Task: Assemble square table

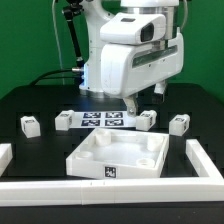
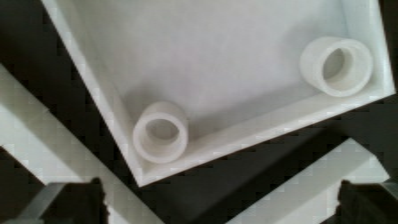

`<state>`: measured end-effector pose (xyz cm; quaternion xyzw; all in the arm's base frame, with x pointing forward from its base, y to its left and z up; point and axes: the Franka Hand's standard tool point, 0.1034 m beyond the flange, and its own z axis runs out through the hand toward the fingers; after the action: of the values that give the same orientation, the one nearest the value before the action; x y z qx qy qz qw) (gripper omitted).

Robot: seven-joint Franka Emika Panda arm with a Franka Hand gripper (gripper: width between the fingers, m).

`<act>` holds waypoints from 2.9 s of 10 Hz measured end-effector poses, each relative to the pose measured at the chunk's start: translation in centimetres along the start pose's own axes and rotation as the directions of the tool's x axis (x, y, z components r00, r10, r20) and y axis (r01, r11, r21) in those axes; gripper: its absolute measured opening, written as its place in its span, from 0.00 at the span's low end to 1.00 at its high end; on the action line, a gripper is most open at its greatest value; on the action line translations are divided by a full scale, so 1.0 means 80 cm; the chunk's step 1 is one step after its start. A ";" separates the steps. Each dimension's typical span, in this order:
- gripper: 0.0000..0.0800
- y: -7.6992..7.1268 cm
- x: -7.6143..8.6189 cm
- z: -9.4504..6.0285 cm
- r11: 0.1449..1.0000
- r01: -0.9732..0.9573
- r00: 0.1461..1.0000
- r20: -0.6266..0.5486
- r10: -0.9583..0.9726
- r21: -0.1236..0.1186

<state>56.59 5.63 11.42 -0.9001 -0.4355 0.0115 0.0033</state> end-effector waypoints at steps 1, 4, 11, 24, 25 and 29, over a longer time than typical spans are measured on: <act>0.81 0.000 0.000 0.000 1.000 0.000 1.000 0.000 0.000 0.000; 0.81 0.000 0.000 0.000 1.000 0.000 1.000 0.000 0.000 0.000; 0.81 -0.005 -0.050 -0.003 0.997 0.078 0.997 -0.019 -0.077 0.019; 0.57 -0.082 -0.076 0.117 0.964 0.265 0.961 -0.072 -0.266 -0.026; 0.36 -0.082 -0.076 0.117 0.964 0.265 0.961 -0.072 -0.266 -0.026; 0.07 -0.082 -0.076 0.117 0.964 0.264 0.961 -0.072 -0.265 -0.026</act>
Offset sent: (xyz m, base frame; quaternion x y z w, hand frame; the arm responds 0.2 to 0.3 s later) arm 0.0000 0.0000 0.0000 0.0000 0.0000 0.0000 1.0000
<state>47.48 4.88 2.27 -0.8336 -0.5516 -0.0264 0.0137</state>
